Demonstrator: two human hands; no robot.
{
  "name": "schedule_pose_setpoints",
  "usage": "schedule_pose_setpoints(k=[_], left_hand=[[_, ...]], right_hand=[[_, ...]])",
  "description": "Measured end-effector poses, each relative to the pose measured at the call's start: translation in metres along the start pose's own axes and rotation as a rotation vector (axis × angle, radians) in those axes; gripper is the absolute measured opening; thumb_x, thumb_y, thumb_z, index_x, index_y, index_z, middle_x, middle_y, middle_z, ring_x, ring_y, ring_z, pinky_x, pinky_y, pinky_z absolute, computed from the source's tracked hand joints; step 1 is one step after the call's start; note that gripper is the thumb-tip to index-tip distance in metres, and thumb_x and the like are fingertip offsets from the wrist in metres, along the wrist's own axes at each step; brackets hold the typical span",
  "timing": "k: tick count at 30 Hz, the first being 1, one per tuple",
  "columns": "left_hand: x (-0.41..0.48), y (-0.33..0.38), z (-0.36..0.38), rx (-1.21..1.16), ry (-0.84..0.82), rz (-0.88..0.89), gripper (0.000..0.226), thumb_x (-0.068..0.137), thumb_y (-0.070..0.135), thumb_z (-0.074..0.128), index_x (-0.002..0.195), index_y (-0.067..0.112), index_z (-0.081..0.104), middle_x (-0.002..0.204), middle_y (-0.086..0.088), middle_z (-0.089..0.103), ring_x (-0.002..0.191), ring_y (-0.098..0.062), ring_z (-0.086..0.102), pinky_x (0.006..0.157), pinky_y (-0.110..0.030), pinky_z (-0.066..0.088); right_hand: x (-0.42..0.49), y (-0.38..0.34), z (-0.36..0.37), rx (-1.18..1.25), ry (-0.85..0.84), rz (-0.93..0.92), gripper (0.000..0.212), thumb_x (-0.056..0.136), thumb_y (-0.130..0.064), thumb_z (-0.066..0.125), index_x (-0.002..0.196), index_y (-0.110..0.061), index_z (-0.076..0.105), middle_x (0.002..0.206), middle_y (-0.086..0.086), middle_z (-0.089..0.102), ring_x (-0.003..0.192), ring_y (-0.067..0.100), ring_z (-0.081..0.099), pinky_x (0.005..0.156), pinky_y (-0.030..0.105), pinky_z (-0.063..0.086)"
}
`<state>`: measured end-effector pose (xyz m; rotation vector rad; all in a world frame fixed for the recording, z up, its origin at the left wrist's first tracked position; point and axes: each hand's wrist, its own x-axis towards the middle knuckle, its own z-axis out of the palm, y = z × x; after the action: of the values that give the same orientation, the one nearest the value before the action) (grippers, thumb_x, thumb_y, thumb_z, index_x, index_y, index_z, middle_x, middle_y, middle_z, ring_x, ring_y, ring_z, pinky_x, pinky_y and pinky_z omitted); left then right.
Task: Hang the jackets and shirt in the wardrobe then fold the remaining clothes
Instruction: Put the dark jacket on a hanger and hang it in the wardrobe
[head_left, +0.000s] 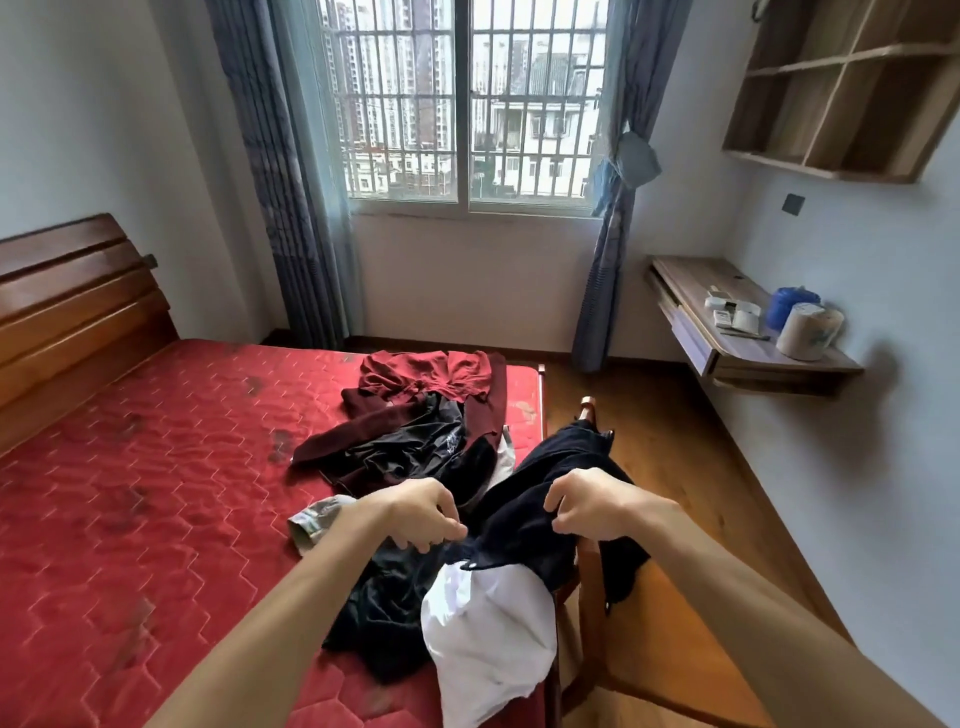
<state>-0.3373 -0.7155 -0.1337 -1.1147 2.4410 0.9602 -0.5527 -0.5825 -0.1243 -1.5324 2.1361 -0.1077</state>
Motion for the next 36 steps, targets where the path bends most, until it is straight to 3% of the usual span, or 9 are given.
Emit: schedule_pose_setpoints(k=[3,9,19,22,27,29,31,34,36], left_hand=[[0.029,-0.003,-0.007,0.010,-0.012,0.018,0.027,0.093,0.036,0.062,0.110,0.017,0.070,0.105,-0.009,0.075,0.090,-0.019,0.075,0.065,-0.029,0.056],[0.089,-0.006,-0.006,-0.026,-0.040,0.008,0.026,0.090,0.037,0.062,0.107,0.019,0.071,0.100,-0.005,0.076,0.084,-0.016,0.075,0.084,-0.038,0.059],[0.175,0.002,0.038,-0.227,-0.031,-0.170,0.026,0.090,0.036,0.062,0.105,0.017,0.071,0.093,-0.004,0.076,0.087,-0.019,0.074,0.084,-0.036,0.059],[0.197,0.006,0.060,-0.329,-0.009,-0.256,0.028,0.090,0.039,0.060,0.106,0.018,0.070,0.081,0.002,0.071,0.086,-0.020,0.071,0.086,-0.036,0.058],[0.231,0.008,0.122,-0.398,0.000,-0.569,0.062,0.090,0.057,0.048,0.136,0.016,0.049,0.136,-0.006,0.055,0.127,-0.026,0.051,0.108,-0.036,0.041],[0.239,0.016,0.145,-0.537,-0.032,-0.675,0.080,0.099,0.053,0.043,0.153,0.000,0.018,0.154,-0.015,0.038,0.141,-0.031,0.038,0.113,-0.034,0.033],[0.246,0.026,0.159,-0.773,-0.025,-0.790,0.089,0.102,0.050,0.041,0.153,-0.006,-0.006,0.157,-0.015,0.034,0.139,-0.031,0.042,0.104,-0.034,0.040],[0.262,0.029,0.173,-1.242,0.142,-0.896,0.086,0.093,0.042,0.062,0.152,0.002,0.015,0.134,-0.010,0.057,0.108,-0.029,0.066,0.077,-0.037,0.056],[0.271,0.022,0.177,-1.392,0.309,-0.911,0.086,0.074,0.035,0.080,0.139,-0.001,0.038,0.124,-0.016,0.065,0.103,-0.032,0.068,0.079,-0.045,0.061]], right_hand=[[0.024,0.005,-0.005,-0.017,-0.022,0.009,0.033,0.088,-0.023,0.063,0.120,-0.020,0.067,0.117,0.001,0.067,0.099,0.018,0.066,0.085,0.027,0.056],[0.076,0.030,-0.011,-0.014,-0.051,-0.019,0.027,0.088,-0.020,0.058,0.107,-0.004,0.066,0.113,0.014,0.068,0.106,0.031,0.064,0.092,0.045,0.054],[0.188,0.089,-0.013,-0.089,-0.152,-0.177,0.026,0.087,-0.008,0.050,0.105,0.004,0.066,0.110,0.019,0.068,0.107,0.034,0.062,0.094,0.047,0.048],[0.217,0.110,-0.006,-0.091,-0.119,-0.187,0.037,0.088,-0.005,0.051,0.121,-0.007,0.066,0.128,0.008,0.064,0.123,0.027,0.055,0.104,0.039,0.044],[0.260,0.145,0.014,-0.317,-0.015,-0.181,0.059,0.086,-0.012,0.054,0.144,-0.013,0.043,0.154,0.010,0.038,0.144,0.030,0.029,0.116,0.041,0.028],[0.274,0.159,0.024,-0.373,-0.008,-0.159,0.065,0.092,-0.024,0.054,0.151,-0.014,0.030,0.161,0.012,0.023,0.151,0.030,0.015,0.122,0.043,0.015],[0.284,0.168,0.029,-0.378,0.006,-0.144,0.067,0.093,-0.035,0.054,0.152,-0.015,0.028,0.158,0.011,0.030,0.149,0.029,0.019,0.121,0.045,0.009],[0.295,0.173,0.031,-0.430,0.064,-0.190,0.052,0.092,-0.040,0.052,0.138,-0.016,0.045,0.134,0.007,0.055,0.129,0.028,0.044,0.115,0.043,0.020],[0.299,0.174,0.028,-0.423,0.114,-0.214,0.036,0.093,-0.037,0.051,0.122,-0.016,0.054,0.121,0.006,0.061,0.117,0.028,0.051,0.106,0.040,0.028]])
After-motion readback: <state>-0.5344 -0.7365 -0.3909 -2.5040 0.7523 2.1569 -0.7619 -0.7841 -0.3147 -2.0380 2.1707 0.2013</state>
